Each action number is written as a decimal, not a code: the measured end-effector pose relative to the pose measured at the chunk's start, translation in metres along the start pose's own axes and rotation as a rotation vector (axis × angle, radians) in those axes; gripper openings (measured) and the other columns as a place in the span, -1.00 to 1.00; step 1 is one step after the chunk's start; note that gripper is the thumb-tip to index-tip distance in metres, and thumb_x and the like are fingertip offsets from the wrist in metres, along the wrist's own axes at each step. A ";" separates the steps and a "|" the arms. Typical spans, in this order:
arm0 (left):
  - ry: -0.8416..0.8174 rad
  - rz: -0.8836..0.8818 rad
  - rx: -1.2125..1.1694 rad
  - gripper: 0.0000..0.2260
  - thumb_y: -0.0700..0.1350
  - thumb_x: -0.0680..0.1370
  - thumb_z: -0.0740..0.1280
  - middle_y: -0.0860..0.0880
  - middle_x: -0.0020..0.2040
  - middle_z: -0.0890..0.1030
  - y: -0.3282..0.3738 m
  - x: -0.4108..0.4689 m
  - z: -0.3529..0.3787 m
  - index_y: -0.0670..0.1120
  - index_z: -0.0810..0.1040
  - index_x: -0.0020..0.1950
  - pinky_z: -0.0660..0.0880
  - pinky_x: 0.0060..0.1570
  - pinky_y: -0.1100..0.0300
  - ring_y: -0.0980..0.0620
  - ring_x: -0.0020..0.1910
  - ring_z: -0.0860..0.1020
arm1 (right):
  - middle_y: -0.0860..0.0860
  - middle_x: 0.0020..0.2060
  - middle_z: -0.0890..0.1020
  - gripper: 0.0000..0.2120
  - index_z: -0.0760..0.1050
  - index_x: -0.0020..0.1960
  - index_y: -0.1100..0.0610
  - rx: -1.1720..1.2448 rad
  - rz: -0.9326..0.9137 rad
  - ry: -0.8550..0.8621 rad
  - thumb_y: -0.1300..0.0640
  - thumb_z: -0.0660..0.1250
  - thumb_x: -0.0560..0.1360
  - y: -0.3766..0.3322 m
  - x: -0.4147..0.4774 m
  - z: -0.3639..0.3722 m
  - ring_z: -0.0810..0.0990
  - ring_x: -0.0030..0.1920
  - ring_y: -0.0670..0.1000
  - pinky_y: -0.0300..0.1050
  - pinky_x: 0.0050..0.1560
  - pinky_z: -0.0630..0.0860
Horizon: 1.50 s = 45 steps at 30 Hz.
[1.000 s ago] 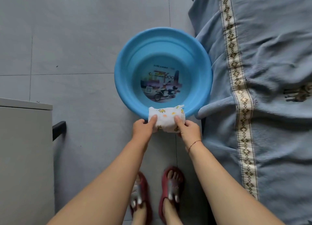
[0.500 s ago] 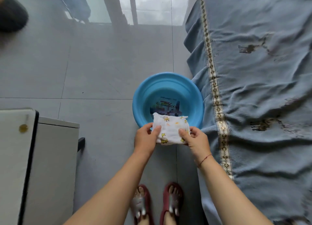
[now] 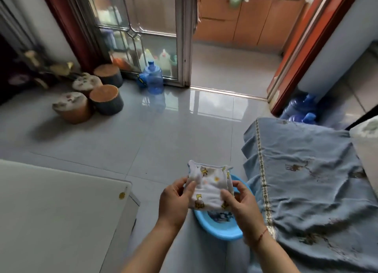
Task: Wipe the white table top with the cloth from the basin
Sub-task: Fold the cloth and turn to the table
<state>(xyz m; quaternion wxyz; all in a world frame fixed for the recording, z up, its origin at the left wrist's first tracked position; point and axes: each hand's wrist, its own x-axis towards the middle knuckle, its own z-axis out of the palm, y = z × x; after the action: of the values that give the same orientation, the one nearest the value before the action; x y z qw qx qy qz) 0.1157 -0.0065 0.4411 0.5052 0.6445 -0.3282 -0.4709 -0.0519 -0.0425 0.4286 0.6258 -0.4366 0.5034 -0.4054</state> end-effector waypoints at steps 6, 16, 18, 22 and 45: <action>0.235 0.159 0.032 -0.87 -0.14 0.56 0.32 0.08 -0.16 0.71 0.061 -0.077 -0.062 0.00 0.66 0.01 0.59 -0.08 0.11 0.07 -0.12 0.67 | 0.19 -0.23 0.69 -0.89 0.48 0.03 0.22 -0.054 -0.121 -0.224 0.33 0.29 0.51 -0.067 -0.053 0.064 0.65 -0.24 0.10 -0.09 -0.23 0.61; 0.705 0.153 0.037 -0.86 -0.12 0.58 0.30 0.04 -0.14 0.70 0.053 -0.271 -0.151 0.03 0.64 0.04 0.57 -0.01 -0.03 0.00 -0.11 0.66 | 0.15 -0.31 0.61 -0.82 0.49 -0.05 0.14 -0.204 -0.149 -0.690 0.40 0.25 0.52 -0.072 -0.192 0.155 0.50 -0.30 0.05 -0.05 -0.24 0.47; 0.787 0.122 0.018 -0.83 -0.12 0.58 0.29 0.03 -0.12 0.70 0.039 -0.312 -0.170 -0.01 0.63 0.11 0.58 -0.02 0.01 -0.01 -0.12 0.67 | 0.13 -0.31 0.61 -0.84 0.48 -0.04 0.16 -0.235 -0.141 -0.791 0.39 0.25 0.52 -0.061 -0.225 0.175 0.50 -0.31 0.01 -0.11 -0.26 0.46; 0.954 0.069 -0.016 -0.82 -0.09 0.59 0.27 0.07 -0.18 0.70 0.008 -0.398 -0.209 0.05 0.61 0.13 0.54 -0.22 0.18 0.02 -0.32 0.67 | 0.04 -0.38 0.60 -0.87 0.48 -0.05 0.14 -0.306 -0.147 -1.001 0.35 0.27 0.52 -0.033 -0.294 0.216 0.48 -0.38 -0.08 -0.23 -0.34 0.44; 1.538 -0.408 -0.073 -0.79 -0.01 0.57 0.29 0.15 -0.32 0.59 -0.259 -0.882 -0.359 0.02 0.60 0.17 0.33 -0.40 0.44 0.28 -0.37 0.50 | 0.07 -0.32 0.66 -0.91 0.47 -0.01 0.06 -0.684 0.070 -1.567 0.23 0.27 0.55 0.239 -0.775 0.345 0.60 -0.33 -0.06 -0.14 -0.28 0.58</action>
<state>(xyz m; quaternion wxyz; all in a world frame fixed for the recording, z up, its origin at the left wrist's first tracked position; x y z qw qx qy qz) 0.1380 0.9797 0.4520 0.5148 0.8193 0.2524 0.0123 0.1765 0.8088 0.4534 0.6393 -0.7398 0.0334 0.2072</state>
